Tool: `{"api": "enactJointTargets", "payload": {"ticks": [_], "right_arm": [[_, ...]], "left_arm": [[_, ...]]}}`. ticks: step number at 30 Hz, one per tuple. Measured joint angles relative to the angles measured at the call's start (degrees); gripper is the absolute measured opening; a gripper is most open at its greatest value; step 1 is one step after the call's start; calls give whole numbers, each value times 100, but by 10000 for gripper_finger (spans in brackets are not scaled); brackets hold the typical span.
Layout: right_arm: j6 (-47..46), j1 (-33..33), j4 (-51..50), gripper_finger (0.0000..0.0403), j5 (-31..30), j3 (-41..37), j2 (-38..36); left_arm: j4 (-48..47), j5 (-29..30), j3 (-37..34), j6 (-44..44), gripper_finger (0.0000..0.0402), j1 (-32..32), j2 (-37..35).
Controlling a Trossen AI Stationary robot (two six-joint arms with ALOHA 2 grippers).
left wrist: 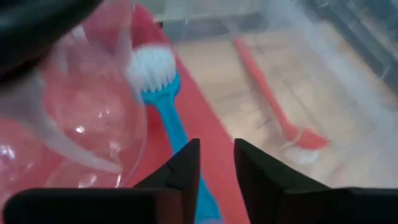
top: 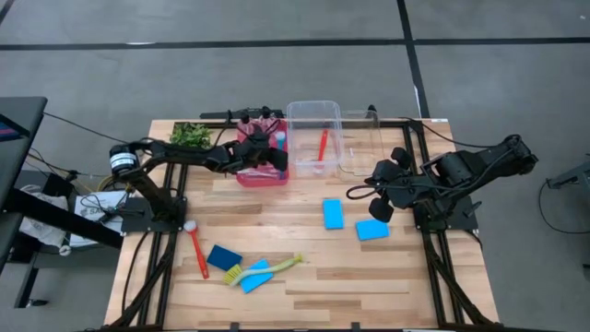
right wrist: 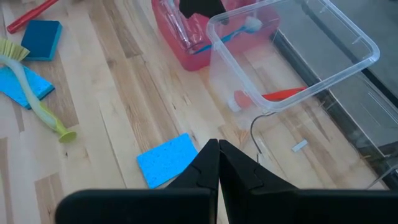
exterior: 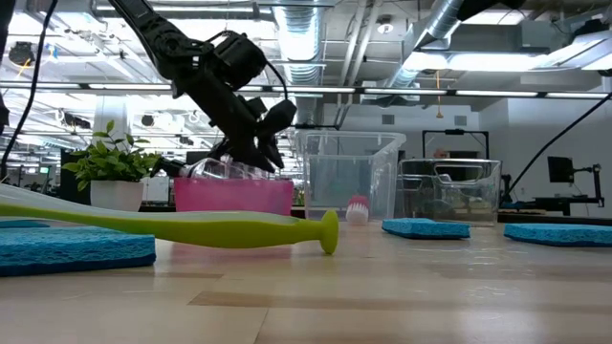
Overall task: Pick & Place Kitchen Sink Supplies
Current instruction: Put the blue dishwashing brush into the red bin
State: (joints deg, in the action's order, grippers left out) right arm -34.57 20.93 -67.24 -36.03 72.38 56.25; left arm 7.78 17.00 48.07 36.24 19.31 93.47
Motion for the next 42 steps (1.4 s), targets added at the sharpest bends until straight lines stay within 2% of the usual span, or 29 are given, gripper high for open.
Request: {"api": "enactJointTargets", "payload": {"ticks": [5, 10, 16, 42], "right_arm": [[18, 1, -2, 1, 0, -2, -1], [63, 2, -4, 1, 0, -2, -2], [63, 2, -4, 1, -1, -2, -1], [44, 0, 39, 1, 0, -2, 0]], "left_arm": [[84, -207, -1, 278, 138, -8, 222], [86, -156, 0, 373, 157, 28, 320], [89, 17, 2, 455, 159, 32, 462], [8, -1, 7, 601, 159, 98, 573]]}}
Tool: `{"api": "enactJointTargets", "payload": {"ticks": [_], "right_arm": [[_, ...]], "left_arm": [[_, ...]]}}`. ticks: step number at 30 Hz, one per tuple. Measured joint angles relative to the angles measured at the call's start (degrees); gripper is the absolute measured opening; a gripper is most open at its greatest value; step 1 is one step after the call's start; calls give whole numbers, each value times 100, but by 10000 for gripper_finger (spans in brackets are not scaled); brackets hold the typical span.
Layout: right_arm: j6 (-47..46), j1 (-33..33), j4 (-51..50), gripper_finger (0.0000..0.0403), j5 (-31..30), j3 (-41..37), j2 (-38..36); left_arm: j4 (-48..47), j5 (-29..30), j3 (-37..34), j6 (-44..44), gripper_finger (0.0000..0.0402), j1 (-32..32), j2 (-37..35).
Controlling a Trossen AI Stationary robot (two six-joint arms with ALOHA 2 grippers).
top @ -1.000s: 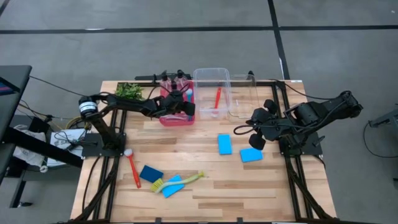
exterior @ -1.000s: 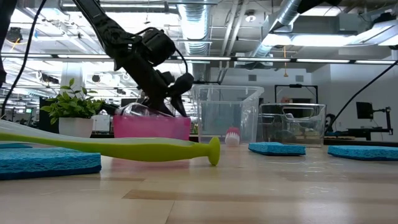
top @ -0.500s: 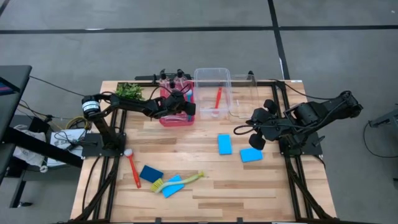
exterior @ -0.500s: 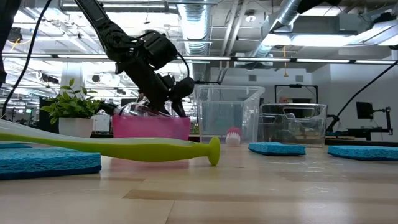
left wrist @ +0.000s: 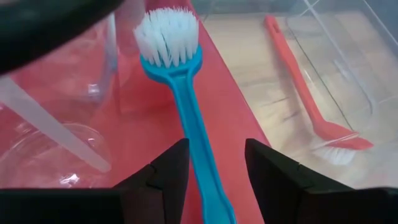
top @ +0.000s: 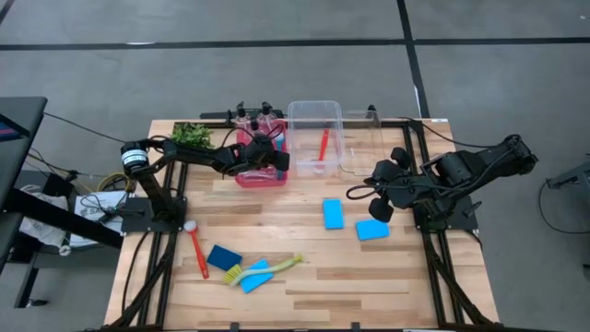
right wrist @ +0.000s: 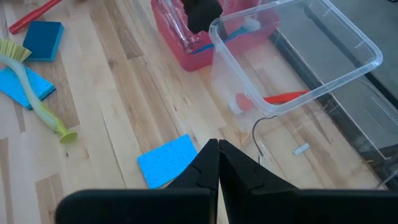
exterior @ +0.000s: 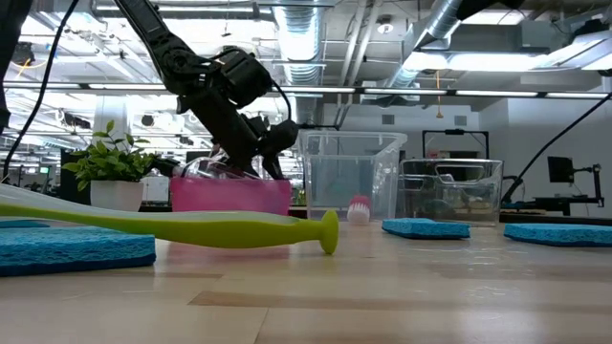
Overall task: Pick & Place Kitchen Sink Supplies
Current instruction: Put the blue dishwashing brush into the red bin
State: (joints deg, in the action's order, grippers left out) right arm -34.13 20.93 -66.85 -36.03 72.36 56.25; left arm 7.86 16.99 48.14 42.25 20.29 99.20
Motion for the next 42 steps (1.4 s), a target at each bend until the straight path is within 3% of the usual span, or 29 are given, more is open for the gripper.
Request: {"api": "enactJointTargets", "payload": {"ticks": [9, 36, 42], "right_arm": [[17, 0, 0, 1, 0, 0, 0], [0, 0, 0, 1, 18, 0, 0], [0, 0, 0, 1, 20, 0, -1]], "left_arm": [[-214, 1, -5, -216, 155, -10, 4], [-192, -32, -12, -384, 10, -22, 11], [-169, -44, -13, -375, 20, -24, 11]]}}
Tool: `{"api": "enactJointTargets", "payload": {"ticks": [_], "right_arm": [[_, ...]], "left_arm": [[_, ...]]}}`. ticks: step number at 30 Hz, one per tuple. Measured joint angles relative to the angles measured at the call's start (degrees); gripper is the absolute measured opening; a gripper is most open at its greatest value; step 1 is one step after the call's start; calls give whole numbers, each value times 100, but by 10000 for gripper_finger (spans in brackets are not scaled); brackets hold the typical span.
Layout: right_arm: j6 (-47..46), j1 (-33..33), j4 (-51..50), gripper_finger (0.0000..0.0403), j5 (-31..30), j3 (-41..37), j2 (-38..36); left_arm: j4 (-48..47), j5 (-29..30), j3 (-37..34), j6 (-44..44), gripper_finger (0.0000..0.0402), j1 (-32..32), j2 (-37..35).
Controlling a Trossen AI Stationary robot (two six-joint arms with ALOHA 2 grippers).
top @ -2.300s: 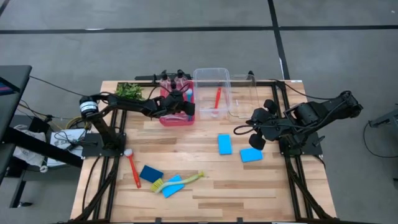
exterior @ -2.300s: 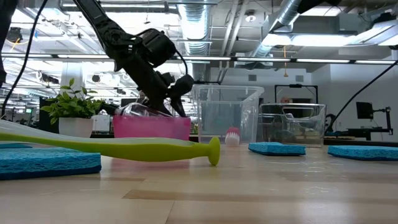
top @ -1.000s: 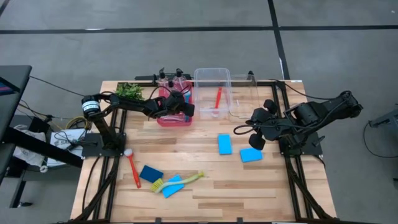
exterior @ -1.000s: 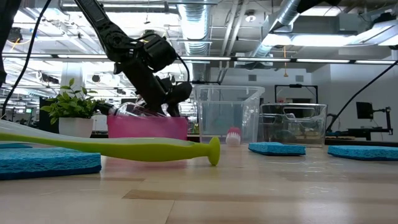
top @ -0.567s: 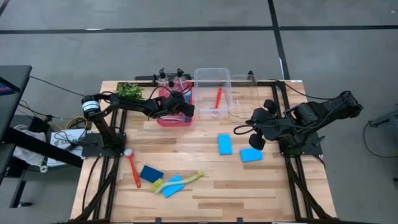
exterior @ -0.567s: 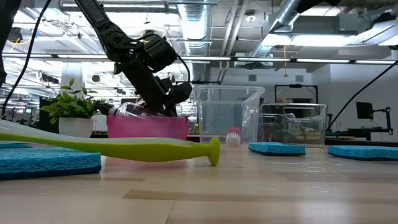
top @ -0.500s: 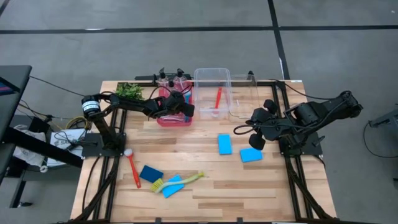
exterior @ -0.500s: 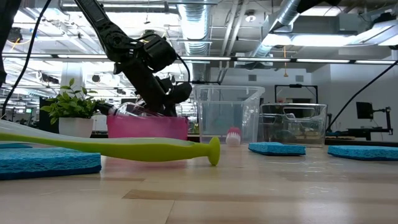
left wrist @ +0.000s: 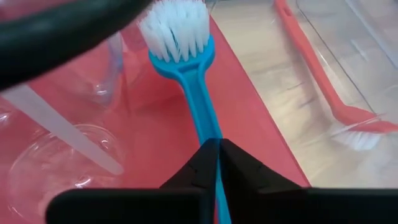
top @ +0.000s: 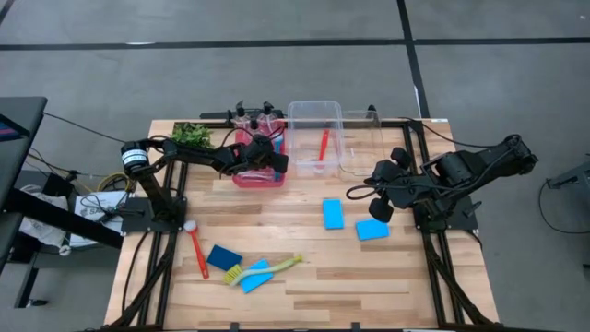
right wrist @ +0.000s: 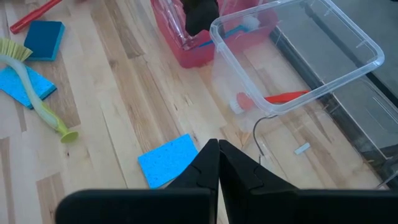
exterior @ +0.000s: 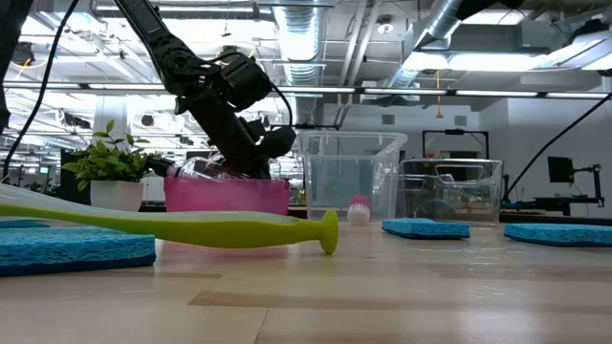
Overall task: Pick & Place Kitchen Sink Supplies
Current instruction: Put the blue dishwashing brush into the red bin
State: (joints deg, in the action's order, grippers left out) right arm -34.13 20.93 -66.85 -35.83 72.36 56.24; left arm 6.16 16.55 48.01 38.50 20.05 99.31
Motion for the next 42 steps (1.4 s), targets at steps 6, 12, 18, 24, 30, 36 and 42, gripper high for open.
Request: {"api": "enactJointTargets", "payload": {"ticks": [6, 12, 18, 24, 30, 36, 42], "right_arm": [[0, 0, 0, 1, 2, 0, 1], [0, 0, 2, 1, 2, 0, 1], [0, 2, 2, 1, 0, 0, 1], [2, 4, 2, 1, 2, 0, 1], [15, 4, 2, 1, 2, 0, 1], [11, 4, 4, 1, 2, 0, 1], [9, 4, 23, 1, 1, 0, 0]], "left_arm": [[32, -182, 0, 83, 76, -4, 0], [47, -222, 2, 83, 120, -6, 27], [80, -186, 15, 246, 125, -11, 260], [86, -198, 9, 367, 108, -6, 232], [71, -192, 7, 267, 49, -7, 201], [84, -273, 7, 261, 9, -6, 197], [83, -335, -9, 198, 4, -50, 47]]}}
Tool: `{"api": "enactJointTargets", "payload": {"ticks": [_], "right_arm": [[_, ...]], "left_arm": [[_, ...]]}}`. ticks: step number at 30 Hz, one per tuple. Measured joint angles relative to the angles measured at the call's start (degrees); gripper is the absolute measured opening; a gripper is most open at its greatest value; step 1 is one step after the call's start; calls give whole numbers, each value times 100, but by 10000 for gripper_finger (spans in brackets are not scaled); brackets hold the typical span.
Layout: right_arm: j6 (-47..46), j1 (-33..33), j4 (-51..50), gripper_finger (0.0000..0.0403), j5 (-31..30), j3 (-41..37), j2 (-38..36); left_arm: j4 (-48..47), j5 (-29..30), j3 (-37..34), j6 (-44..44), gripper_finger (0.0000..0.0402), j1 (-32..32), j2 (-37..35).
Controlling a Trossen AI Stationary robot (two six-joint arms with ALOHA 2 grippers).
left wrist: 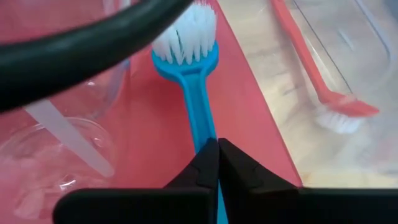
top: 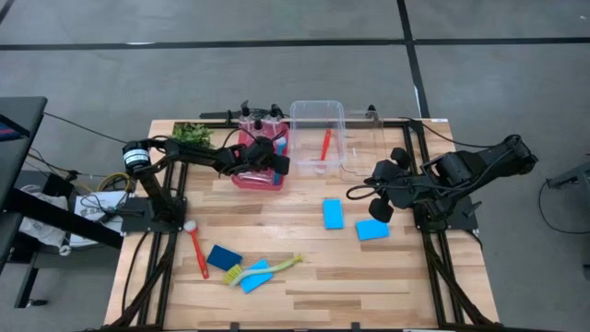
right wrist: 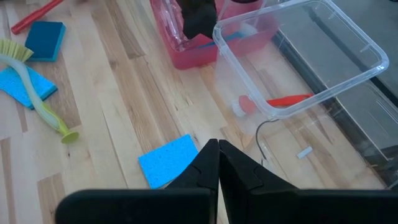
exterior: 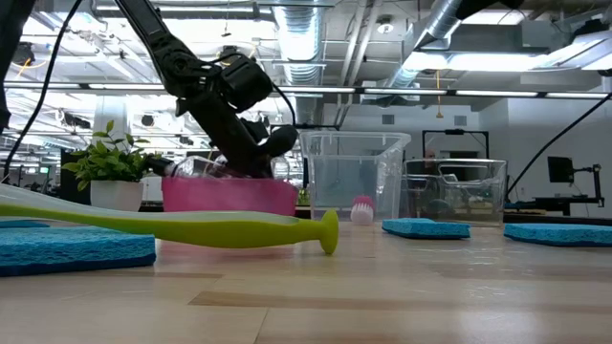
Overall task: Pick & Place Kitchen Sink Supplies
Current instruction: Put the blue dishwashing brush into the red bin
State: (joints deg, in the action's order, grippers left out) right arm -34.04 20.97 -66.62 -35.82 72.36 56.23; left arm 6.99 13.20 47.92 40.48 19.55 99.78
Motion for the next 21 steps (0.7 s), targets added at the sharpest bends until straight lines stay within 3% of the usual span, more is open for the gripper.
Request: {"api": "enactJointTargets", "payload": {"ticks": [21], "right_arm": [[4, 0, 159, 1, -1, 0, 1]], "left_arm": [[31, 12, -1, -128, 4, -197, -325]]}}
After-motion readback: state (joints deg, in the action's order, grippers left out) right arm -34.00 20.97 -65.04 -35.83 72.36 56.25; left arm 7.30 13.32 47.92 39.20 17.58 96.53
